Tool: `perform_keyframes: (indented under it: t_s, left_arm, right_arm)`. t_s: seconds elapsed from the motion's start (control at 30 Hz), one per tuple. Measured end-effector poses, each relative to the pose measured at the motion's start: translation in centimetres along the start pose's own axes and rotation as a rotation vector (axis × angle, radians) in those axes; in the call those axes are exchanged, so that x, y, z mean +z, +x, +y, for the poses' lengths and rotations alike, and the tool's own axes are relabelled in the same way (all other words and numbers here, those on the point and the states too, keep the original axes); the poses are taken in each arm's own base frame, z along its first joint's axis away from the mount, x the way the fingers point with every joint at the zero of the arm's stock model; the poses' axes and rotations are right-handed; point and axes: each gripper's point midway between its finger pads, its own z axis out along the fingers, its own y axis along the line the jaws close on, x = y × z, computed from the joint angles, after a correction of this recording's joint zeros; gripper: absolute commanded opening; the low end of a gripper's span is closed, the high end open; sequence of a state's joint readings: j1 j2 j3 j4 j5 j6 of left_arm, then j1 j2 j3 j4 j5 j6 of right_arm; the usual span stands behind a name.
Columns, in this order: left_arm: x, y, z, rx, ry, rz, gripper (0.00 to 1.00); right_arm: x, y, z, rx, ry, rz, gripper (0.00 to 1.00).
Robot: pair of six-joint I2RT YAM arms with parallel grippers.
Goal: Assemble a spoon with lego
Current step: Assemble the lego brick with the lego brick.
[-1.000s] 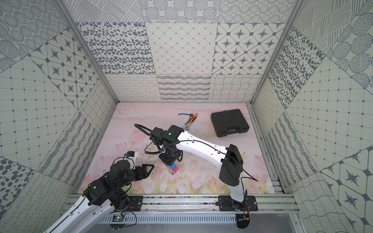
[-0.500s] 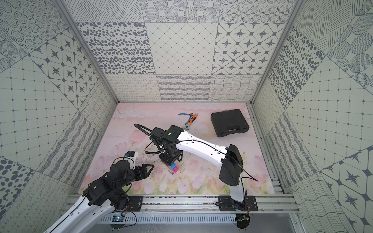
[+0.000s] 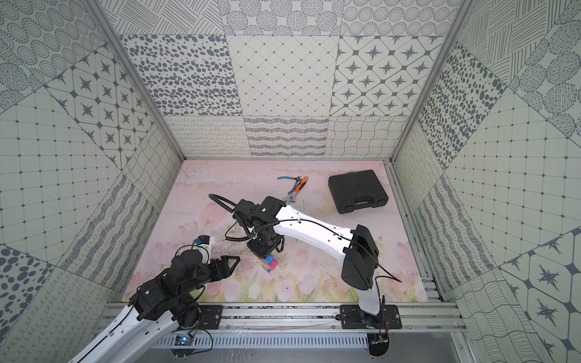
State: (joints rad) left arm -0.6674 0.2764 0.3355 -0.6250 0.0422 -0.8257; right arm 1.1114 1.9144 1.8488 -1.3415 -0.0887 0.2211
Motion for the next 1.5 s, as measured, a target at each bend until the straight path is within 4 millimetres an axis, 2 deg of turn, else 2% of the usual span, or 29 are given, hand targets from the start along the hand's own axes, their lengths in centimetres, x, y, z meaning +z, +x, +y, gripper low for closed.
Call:
perform_keyframes:
  t_s: [0.53, 1.5]
  left_arm:
    - [-0.11, 0.01, 0.02, 0.000, 0.002, -0.003, 0.81]
    - [-0.18, 0.07, 0.09, 0.000, 0.001, -0.002, 0.79]
  right_arm:
    - [0.48, 0.00, 0.18, -0.008, -0.005, -0.001, 0.29]
    - [1.01, 0.07, 0.11, -0.024, 0.049, 0.016, 0.23]
